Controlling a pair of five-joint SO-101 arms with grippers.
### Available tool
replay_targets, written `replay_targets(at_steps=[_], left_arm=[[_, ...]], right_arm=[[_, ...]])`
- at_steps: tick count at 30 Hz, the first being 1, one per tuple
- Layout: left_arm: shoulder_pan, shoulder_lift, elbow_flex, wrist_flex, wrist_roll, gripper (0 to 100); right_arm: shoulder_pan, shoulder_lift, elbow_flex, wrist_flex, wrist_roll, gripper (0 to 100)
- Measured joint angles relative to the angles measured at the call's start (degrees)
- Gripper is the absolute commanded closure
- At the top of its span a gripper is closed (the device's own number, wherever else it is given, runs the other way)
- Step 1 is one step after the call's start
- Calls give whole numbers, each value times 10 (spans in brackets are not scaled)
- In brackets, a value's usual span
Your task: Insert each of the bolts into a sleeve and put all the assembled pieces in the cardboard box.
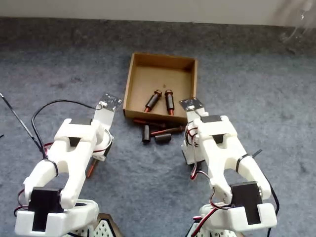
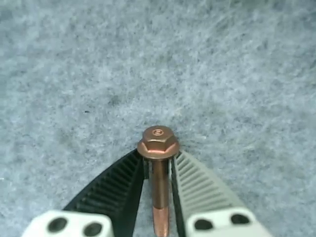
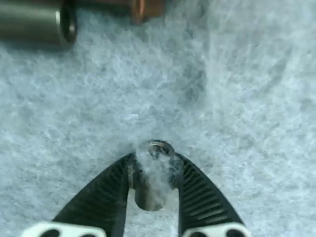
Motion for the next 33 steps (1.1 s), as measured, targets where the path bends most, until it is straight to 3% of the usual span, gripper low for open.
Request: replay_targets(at_steps=[7, 15, 26, 33], left_arm=[[0, -5, 1, 0, 0, 997], [0, -137, -4, 29, 43, 997], [-1, -490, -96, 113, 133, 997], [58, -585, -72, 115, 196, 997]], right_arm=[[-18, -18, -9, 19, -28, 995], [-190, -221, -18, 24, -83, 995], [-293, -248, 14, -105, -86, 995], [-334, -273, 112, -262, -86, 995]])
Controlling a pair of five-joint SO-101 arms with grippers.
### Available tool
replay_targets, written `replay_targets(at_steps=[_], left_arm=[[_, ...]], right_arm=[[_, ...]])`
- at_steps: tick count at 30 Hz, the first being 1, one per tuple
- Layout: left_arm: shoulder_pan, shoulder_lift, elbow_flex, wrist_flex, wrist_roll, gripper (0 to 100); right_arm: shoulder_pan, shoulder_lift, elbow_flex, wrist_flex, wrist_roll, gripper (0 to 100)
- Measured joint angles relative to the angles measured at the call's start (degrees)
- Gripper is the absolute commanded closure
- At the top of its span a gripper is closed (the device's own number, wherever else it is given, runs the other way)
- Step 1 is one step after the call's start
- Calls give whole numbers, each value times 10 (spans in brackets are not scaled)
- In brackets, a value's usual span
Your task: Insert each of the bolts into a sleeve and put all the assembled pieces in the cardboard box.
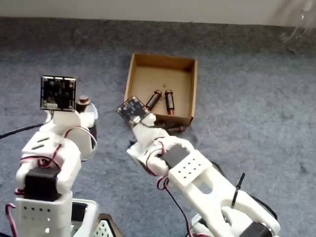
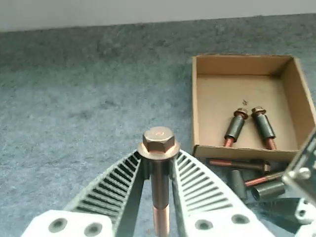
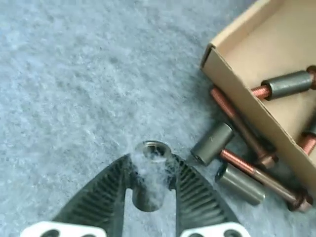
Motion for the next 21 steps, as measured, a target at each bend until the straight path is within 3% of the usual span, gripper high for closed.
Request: replay_targets(at_steps=[8, 21], left_arm=[[13, -57, 107, -70, 91, 997], [84, -179, 184, -93, 106, 997]], right_arm=[[-18, -56, 199, -293, -47, 995], [-57, -164, 261, -334, -24, 995]])
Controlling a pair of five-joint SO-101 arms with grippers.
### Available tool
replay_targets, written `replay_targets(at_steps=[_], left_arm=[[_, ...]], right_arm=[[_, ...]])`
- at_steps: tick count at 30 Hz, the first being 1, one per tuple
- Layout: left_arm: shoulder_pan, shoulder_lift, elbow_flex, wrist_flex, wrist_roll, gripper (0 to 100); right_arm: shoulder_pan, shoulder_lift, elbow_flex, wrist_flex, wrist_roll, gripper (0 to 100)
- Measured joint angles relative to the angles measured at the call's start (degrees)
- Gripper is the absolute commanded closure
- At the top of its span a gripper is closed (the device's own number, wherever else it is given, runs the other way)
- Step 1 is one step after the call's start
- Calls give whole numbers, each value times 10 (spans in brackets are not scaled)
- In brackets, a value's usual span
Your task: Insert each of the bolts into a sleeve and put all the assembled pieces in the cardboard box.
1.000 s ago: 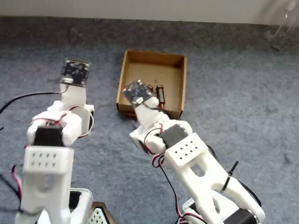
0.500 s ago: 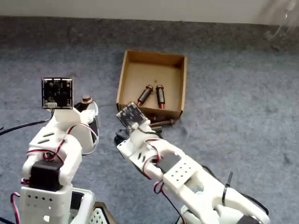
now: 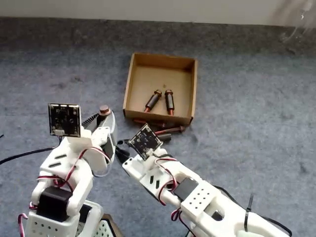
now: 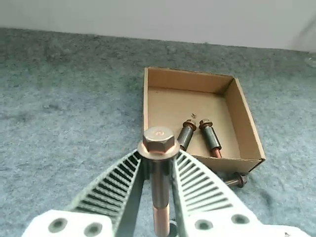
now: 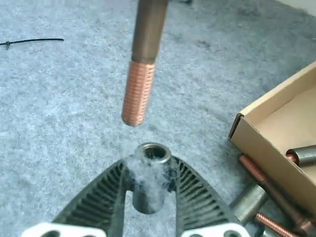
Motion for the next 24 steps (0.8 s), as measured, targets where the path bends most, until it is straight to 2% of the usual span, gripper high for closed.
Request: replay_targets(at_steps=[5, 13, 17, 24], left_arm=[[3, -32, 20, 10, 0, 997], [43, -44, 33, 10, 0, 996], [45, -44, 33, 10, 0, 995], [89, -44, 33, 10, -10, 994]], right_arm=[[1, -47, 28, 0, 2, 995], [0, -97, 62, 2, 4, 995], [0, -142, 68, 47, 4, 995], [0, -207, 68, 114, 5, 995]])
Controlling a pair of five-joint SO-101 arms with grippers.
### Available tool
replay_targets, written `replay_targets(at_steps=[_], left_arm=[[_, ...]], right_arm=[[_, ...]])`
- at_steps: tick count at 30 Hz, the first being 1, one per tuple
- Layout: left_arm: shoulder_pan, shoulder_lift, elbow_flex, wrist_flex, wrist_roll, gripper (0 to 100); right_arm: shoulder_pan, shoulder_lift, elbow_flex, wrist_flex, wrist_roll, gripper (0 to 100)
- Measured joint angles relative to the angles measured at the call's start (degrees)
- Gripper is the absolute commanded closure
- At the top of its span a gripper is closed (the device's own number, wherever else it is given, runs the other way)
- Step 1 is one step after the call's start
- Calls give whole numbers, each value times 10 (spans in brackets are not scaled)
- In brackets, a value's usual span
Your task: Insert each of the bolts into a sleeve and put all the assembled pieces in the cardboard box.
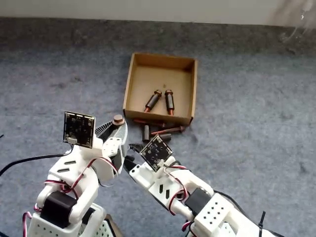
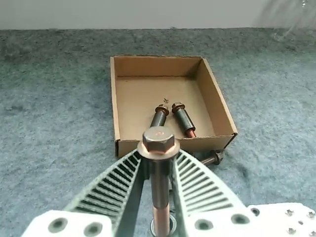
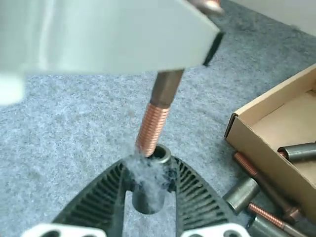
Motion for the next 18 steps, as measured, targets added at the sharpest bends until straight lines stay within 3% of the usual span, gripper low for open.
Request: replay_targets(at_steps=[18], left_arm=[[34, 0, 0, 0, -38, 994]], right_arm=[[0, -21, 1, 58, 4, 995]])
